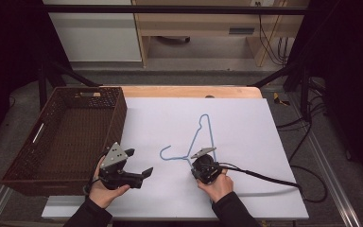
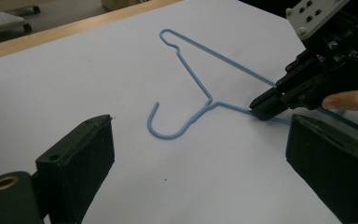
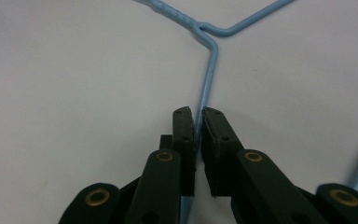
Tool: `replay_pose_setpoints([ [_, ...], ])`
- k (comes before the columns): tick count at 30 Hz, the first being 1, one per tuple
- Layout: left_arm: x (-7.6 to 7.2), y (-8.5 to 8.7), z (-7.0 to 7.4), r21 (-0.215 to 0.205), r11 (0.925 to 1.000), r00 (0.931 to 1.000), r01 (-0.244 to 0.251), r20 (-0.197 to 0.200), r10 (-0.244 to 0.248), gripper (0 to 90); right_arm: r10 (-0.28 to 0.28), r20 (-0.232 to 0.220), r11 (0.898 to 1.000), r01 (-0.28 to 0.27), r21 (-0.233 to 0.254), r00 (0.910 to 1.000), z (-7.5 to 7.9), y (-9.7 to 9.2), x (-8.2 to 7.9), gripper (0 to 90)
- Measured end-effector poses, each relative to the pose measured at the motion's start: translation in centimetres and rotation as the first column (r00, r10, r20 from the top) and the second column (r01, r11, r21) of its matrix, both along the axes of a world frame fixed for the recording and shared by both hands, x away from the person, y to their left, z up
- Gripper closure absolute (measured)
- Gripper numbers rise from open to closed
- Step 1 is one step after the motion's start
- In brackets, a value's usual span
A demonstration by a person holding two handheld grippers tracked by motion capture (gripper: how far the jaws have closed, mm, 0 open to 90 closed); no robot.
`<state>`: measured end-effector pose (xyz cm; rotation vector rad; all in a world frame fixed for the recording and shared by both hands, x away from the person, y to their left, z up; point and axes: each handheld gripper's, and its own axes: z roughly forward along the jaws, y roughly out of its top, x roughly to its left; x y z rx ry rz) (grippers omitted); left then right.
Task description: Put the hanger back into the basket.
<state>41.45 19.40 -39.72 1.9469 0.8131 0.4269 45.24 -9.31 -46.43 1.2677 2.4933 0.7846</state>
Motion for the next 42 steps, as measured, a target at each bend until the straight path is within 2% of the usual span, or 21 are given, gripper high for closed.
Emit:
replay_pose_setpoints([
  [10,0.1,-0.1,-0.2,0.003,1.0000,1.0000,0.002,-0.003,-0.002,7.4,-0.051,-0.019,0.998,0.051,0.025,0.9985,0.1,0.0,0.1,87.4],
  [20,0.0,-0.1,-0.2,-0.002,1.0000,1.0000,0.003,-0.004,-0.003,7.4,-0.028,-0.023,0.996,0.030,0.084,0.9993,1.2,-0.7,0.1,87.6],
  [31,0.0,-0.5,-0.7,-0.010,0.9999,0.9998,0.014,-0.016,-0.014,7.1,-0.009,0.004,0.988,0.008,0.152,1.0000,3.0,-1.8,0.0,87.5],
  [35,0.2,-1.0,-1.1,-0.017,0.9996,0.9993,0.021,-0.029,-0.022,7.1,-0.005,0.006,0.984,0.004,0.176,1.0000,3.6,-2.1,-0.1,87.5],
  [36,0.2,-1.1,-1.3,-0.020,0.9995,0.9991,0.023,-0.036,-0.024,7.2,0.003,0.017,0.982,-0.007,0.188,0.9999,3.7,-2.3,0.0,87.5],
  [40,0.8,-1.9,-2.0,-0.031,0.9990,0.9977,0.033,-0.059,-0.035,8.7,-0.004,0.007,0.974,0.002,0.226,1.0000,4.1,-3.0,0.1,87.6],
  [42,1.2,-2.4,-2.3,-0.046,0.9985,0.9971,0.031,-0.068,-0.034,9.4,0.004,0.014,0.974,-0.007,0.225,0.9999,4.1,-3.2,0.1,87.5],
])
